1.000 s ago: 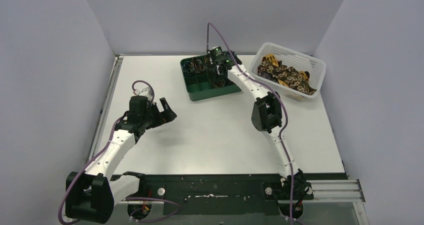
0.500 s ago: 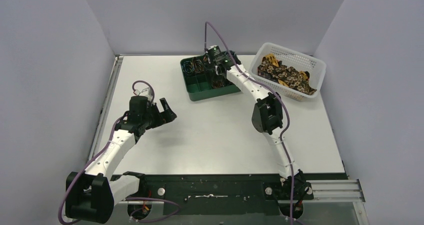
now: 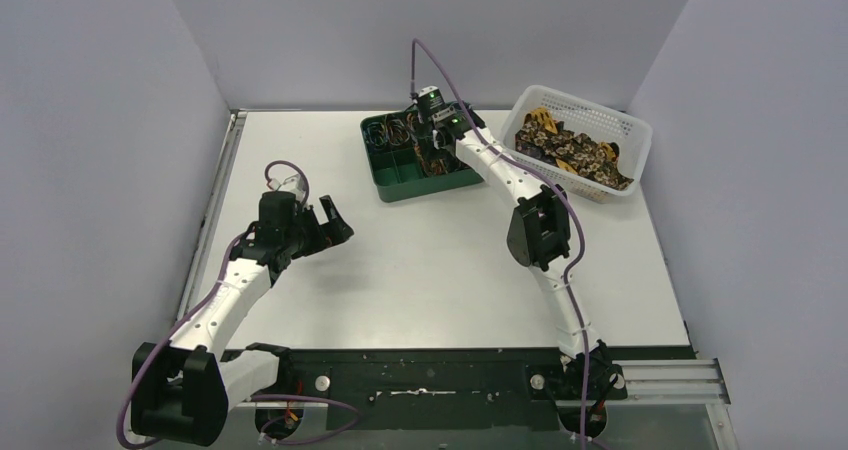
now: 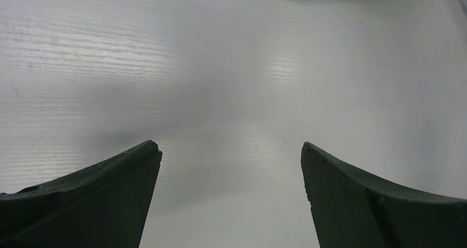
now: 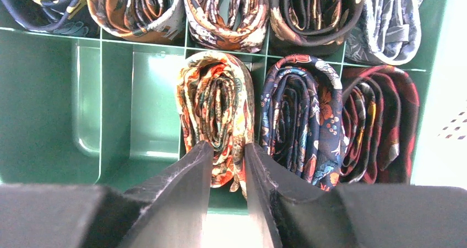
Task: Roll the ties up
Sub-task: Place the tie in the storage box.
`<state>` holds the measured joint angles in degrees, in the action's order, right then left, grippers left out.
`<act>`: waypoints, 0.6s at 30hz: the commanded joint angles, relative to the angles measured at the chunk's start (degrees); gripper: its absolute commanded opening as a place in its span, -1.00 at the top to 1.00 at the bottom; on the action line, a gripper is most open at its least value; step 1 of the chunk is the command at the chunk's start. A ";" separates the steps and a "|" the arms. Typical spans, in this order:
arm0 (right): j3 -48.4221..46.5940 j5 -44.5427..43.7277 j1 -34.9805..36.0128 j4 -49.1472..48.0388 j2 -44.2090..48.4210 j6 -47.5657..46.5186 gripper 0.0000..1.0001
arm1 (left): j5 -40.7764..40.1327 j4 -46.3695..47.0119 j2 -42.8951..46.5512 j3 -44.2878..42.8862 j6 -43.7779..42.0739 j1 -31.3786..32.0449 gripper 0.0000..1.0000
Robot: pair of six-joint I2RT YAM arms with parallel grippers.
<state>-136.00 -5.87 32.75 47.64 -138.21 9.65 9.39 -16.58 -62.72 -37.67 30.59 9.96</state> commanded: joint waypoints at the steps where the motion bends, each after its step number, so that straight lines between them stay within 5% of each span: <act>1: 0.07 -3.12 0.11 -0.99 1.02 -0.29 0.48 | 0.91 0.32 -0.30 -2.65 -1.15 -0.38 -0.95; 8: 0.83 -2.98 -0.99 -2.29 0.21 0.01 0.84 | 0.48 -0.16 -0.04 -2.67 -1.30 -0.38 -0.95; 12: 0.27 -1.53 -1.10 -1.55 -1.04 0.29 0.49 | 0.48 -0.34 -0.21 -2.68 -1.24 -0.40 -0.95; 18: 0.66 -1.64 -1.12 -1.68 -1.59 0.04 0.47 | 0.58 -0.03 -0.40 -2.49 -1.17 -0.41 -0.95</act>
<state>-135.72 -7.05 31.90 47.05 -139.26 9.74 9.34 -16.95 -62.92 -37.67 30.57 9.96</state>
